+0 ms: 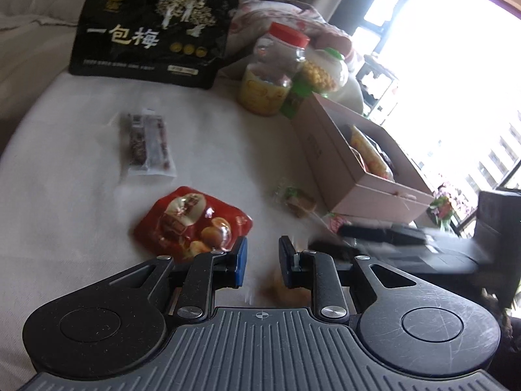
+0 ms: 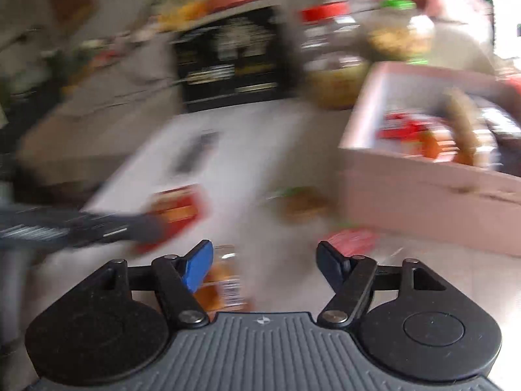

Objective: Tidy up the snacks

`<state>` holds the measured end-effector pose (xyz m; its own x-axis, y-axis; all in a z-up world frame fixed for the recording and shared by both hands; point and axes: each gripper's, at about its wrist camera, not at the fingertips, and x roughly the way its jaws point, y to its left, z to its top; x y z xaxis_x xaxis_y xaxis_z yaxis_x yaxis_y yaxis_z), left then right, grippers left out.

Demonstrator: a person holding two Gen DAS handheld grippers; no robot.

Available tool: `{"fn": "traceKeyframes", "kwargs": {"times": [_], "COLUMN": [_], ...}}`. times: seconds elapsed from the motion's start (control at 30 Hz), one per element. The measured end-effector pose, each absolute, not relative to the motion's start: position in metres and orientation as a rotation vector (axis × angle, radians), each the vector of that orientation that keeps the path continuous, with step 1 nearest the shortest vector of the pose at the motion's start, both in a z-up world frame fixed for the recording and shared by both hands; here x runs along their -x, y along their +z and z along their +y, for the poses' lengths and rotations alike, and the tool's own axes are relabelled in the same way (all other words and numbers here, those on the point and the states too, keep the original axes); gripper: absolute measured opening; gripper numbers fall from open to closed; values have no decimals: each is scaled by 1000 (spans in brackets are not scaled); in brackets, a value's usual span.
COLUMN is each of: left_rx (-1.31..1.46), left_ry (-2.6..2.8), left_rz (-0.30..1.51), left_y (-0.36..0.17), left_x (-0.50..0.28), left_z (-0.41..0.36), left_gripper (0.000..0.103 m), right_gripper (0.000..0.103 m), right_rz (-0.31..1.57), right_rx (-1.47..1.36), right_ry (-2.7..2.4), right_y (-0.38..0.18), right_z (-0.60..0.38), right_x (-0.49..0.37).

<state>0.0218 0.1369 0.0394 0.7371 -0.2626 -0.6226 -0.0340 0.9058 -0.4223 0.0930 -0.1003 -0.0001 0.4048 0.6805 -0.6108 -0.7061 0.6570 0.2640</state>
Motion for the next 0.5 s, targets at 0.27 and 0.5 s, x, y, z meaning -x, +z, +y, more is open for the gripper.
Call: {"fn": "traceKeyframes", "kwargs": {"times": [0.27,0.5], "left_rx": [441,471], "left_ry": [-139,-194], "left_rz": [734,734], "left_y": [34,42], "left_x": [-26,-56], "left_z": [137,136], "left_gripper": [25,25], "right_gripper": [67,70], "right_rz": [664,701], "right_rx": [134,74], "right_ry": [632,686], "right_y": [-2,-13], "right_z": [-86,-94], "right_x": [-108,-103]}}
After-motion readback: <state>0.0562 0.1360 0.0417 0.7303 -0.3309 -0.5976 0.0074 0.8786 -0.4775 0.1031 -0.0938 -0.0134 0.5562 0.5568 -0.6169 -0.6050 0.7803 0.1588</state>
